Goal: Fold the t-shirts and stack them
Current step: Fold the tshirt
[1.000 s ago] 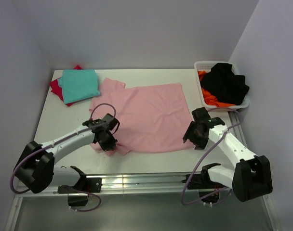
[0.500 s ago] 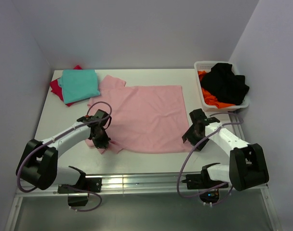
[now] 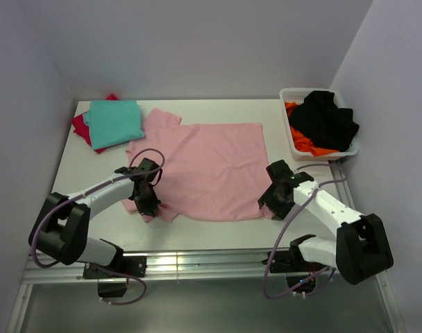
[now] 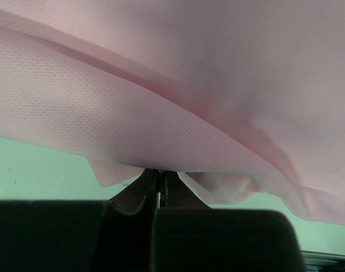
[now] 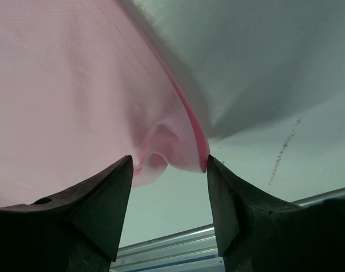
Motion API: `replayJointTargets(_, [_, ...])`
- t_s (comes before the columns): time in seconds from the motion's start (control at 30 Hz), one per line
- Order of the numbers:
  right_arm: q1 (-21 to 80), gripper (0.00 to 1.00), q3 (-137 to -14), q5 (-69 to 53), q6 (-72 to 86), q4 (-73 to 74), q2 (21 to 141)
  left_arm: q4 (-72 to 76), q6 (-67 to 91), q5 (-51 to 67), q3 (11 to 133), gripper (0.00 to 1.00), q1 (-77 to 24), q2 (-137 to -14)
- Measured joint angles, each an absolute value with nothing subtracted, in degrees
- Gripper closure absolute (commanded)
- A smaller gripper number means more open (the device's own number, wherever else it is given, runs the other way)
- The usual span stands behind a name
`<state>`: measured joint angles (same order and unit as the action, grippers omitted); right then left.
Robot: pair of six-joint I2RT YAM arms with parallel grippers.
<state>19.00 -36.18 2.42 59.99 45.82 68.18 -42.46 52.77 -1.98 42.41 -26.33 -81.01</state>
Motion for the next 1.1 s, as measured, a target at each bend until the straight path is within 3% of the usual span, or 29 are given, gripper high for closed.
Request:
replayJointTargets(0.03, [19.0, 0.41, -35.99, 2.46, 60.01, 45.87, 67.66, -42.48, 52.71, -1.91, 42.41, 1.0, -26.33, -81.03])
replayJointTargets(0.07, [19.0, 0.56, -35.83, 2.5, 59.99, 46.06, 67.42, -42.48, 52.66, -1.85, 42.44, 1.0, -26.33, -81.06])
replayJointTargets(0.13, [19.0, 0.75, -35.35, 2.52, 59.77, 46.24, 67.26, -42.48, 52.62, -1.8, 42.48, 1.0, -26.33, -81.12])
replayJointTargets(0.27, [19.0, 1.0, -34.17, 2.63, 59.55, 46.46, 67.24, -42.52, 52.62, -1.78, 42.61, 1.0, -26.33, -81.12])
replayJointTargets(0.73, [19.0, 1.0, -33.63, 3.9, 57.52, 50.13, 63.77, -47.55, 52.8, -1.52, 45.28, 1.0, -26.33, -79.18])
replayJointTargets(1.1, [15.9, 1.0, -48.71, 5.48, 53.23, 58.96, 62.3, -56.23, 53.21, -1.23, 59.7, 1.0, -25.61, -76.44])
